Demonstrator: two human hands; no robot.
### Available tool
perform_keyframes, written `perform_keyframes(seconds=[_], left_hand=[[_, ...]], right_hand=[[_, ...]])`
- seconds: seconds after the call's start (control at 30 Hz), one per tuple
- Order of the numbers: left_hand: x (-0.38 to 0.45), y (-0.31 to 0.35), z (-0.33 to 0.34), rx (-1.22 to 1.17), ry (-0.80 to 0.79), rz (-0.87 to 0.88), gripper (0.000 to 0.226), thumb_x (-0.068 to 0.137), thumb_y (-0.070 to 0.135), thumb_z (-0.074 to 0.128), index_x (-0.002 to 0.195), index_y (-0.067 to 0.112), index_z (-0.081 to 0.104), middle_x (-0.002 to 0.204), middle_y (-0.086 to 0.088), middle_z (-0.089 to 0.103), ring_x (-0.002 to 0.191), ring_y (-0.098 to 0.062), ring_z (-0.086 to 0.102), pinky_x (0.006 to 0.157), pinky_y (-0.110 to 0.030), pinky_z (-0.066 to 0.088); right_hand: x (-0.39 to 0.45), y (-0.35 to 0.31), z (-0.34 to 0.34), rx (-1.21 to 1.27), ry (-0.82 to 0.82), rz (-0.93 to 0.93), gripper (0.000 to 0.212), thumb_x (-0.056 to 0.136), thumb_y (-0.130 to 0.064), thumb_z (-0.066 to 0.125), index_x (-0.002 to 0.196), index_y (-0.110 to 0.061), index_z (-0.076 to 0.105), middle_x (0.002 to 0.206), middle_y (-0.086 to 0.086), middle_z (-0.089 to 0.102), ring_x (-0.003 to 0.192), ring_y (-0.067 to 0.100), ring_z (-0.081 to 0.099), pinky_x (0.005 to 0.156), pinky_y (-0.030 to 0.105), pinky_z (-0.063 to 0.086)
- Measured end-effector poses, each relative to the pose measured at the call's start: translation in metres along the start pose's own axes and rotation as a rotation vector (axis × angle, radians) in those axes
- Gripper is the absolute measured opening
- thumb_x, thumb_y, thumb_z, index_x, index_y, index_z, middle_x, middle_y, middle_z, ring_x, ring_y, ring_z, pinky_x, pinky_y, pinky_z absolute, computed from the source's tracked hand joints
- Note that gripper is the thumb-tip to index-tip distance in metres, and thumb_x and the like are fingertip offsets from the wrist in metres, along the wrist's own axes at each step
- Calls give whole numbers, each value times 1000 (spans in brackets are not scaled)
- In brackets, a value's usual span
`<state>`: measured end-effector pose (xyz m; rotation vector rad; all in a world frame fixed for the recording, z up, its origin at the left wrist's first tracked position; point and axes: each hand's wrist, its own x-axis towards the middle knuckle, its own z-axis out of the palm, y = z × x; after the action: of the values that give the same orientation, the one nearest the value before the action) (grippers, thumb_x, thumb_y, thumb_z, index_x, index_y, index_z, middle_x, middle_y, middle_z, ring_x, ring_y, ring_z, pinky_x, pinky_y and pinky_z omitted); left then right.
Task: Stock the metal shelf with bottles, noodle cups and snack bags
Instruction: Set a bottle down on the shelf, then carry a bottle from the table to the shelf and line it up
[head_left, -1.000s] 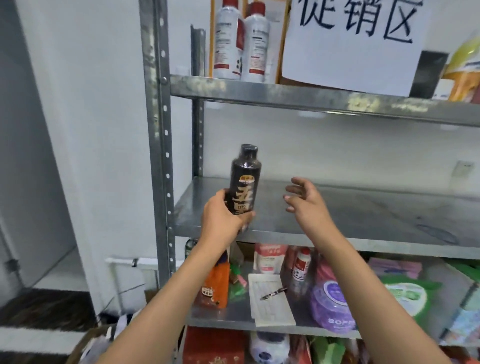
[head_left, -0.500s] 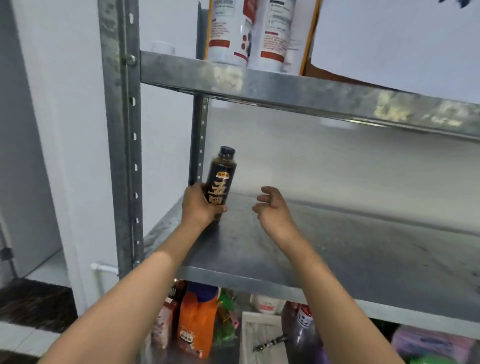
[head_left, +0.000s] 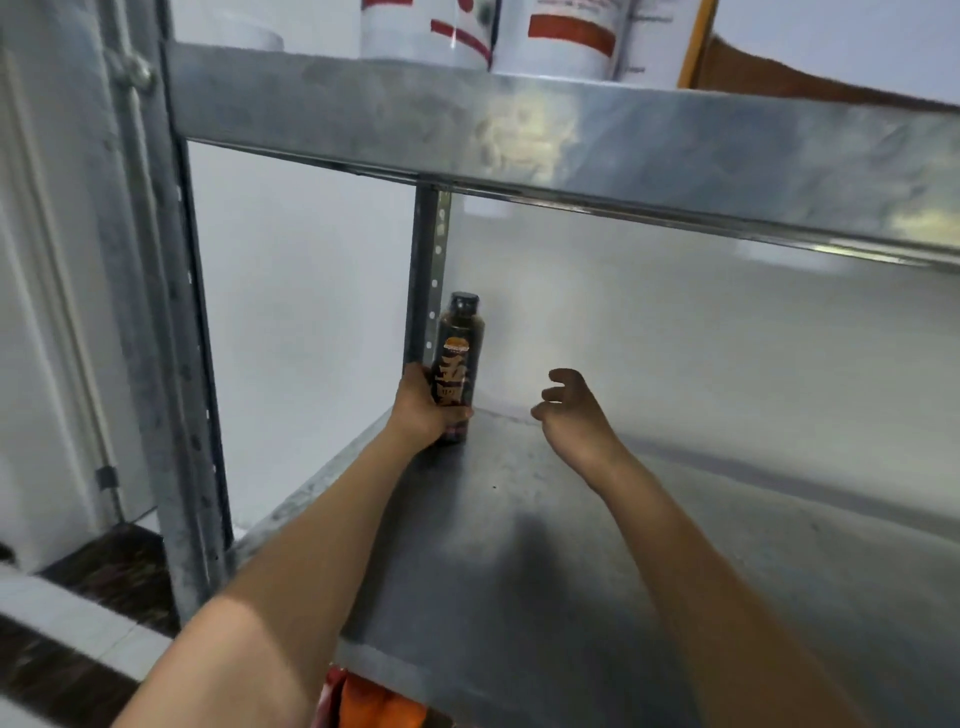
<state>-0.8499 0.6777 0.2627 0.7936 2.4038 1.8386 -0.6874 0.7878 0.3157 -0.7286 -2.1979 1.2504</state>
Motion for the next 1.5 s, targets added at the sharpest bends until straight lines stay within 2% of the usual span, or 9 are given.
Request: perform_keyframes(seconds=[0.1,0.2,0.4,0.63,0.77,0.9,1.0,1.13,1.5], left_hand=[[10,-5,6,-12,0,-18,65,65,8,89,115,5,49,108,-7,63,96,-21,63,54,-8,43],[11,-6,9,12,-1,-6,65,67,9,87,118,5,47,113,-7,61,98,-19,59,60,-8,43],[-1,6,8,177,-12,-30,74,68,21,88,126,11,43,124,-9,57,114,-28,58,99,-41,49],[-64,37,-7,564,169,213,46,86,10,61,127,-2,43,124,-22,48,111,-38,52,88,-45,49],[-110,50,-13,509,-90,496,42,88,8,54,129,3,48,128,-18,52,114,-35,53,91,-42,46],[-161,55,-19,545,-304,778,53,97,17,49,145,1,34,148,-21,39,140,-32,32,114,-37,26],[-205,62,-21,533,-366,860,63,97,19,47,152,2,21,158,-19,24,148,-29,18,120,-39,16],[-276,71,-7,465,-484,1003,67,94,21,48,151,1,22,159,-15,23,150,-26,14,120,-44,17],[-541,136,15,360,-767,1432,67,102,35,32,155,9,1,164,-8,-1,151,-21,-4,121,-47,7]], right_hand=[[8,6,3,-13,-26,19,53,92,-5,50,142,-18,36,136,8,51,102,20,54,62,23,44],[10,10,4,-18,-33,24,53,93,-5,49,143,-18,35,137,7,50,101,20,54,63,22,43],[-6,15,3,-40,-18,24,54,93,-8,48,144,-18,33,139,7,49,107,20,52,69,25,41],[-66,11,-4,-123,77,41,53,94,-10,51,144,-16,35,143,9,48,110,22,55,81,26,42],[-129,10,-13,-476,238,-66,55,97,-20,49,149,-15,34,148,10,46,133,28,44,106,32,36],[-200,9,-19,-815,378,-121,54,103,-36,40,152,-15,31,155,12,36,145,29,26,120,39,14],[-257,9,-22,-903,421,-37,58,102,-42,33,153,-16,28,158,13,30,148,29,19,121,41,6],[-347,13,-28,-968,558,94,65,92,-44,31,150,-14,35,153,15,39,145,29,27,120,45,10],[-628,24,-68,-1009,870,516,58,104,-43,34,155,-20,23,161,6,25,150,22,13,122,40,6]])
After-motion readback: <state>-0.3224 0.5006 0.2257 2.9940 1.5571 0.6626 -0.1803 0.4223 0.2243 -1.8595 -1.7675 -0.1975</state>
